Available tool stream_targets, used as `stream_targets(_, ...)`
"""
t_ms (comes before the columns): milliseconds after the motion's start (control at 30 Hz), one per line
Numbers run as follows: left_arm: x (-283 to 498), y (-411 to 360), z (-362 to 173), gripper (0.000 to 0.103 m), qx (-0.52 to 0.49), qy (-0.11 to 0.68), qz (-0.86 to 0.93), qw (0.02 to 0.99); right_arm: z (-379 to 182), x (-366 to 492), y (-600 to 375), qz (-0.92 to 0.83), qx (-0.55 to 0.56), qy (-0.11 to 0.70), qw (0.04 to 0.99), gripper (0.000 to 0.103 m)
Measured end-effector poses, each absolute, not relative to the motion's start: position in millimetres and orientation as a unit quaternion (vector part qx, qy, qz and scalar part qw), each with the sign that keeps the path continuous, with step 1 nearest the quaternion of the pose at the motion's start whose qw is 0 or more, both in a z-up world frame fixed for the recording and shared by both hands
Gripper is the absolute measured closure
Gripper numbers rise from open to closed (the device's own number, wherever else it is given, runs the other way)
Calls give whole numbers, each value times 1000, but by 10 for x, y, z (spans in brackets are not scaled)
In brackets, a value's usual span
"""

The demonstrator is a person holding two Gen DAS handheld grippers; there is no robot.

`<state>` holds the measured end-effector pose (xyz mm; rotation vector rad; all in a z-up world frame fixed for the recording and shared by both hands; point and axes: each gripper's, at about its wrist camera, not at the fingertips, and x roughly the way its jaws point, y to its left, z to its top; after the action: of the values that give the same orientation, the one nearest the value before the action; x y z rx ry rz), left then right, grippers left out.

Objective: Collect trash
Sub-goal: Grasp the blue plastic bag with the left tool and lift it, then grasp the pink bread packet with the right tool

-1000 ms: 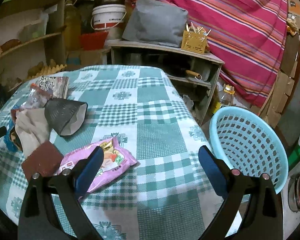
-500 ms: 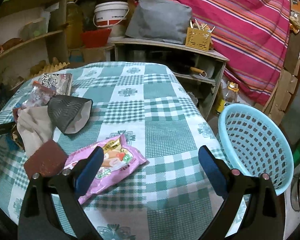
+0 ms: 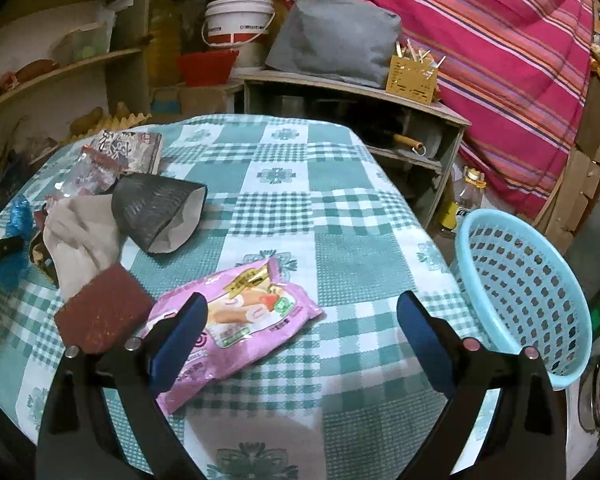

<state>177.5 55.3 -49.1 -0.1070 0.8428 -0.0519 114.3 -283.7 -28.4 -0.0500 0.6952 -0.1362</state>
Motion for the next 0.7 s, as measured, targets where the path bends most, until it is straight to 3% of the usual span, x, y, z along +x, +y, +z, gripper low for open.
stream_targets(533,1429,815,-298,81,-70,370,-43,925,-650,1336,-2828,-80,41,425,901,12)
stream_targets(700,1411,792,-269,81,-68,364,-50,927,-640,1367,-2716,-68,37,424,902,32)
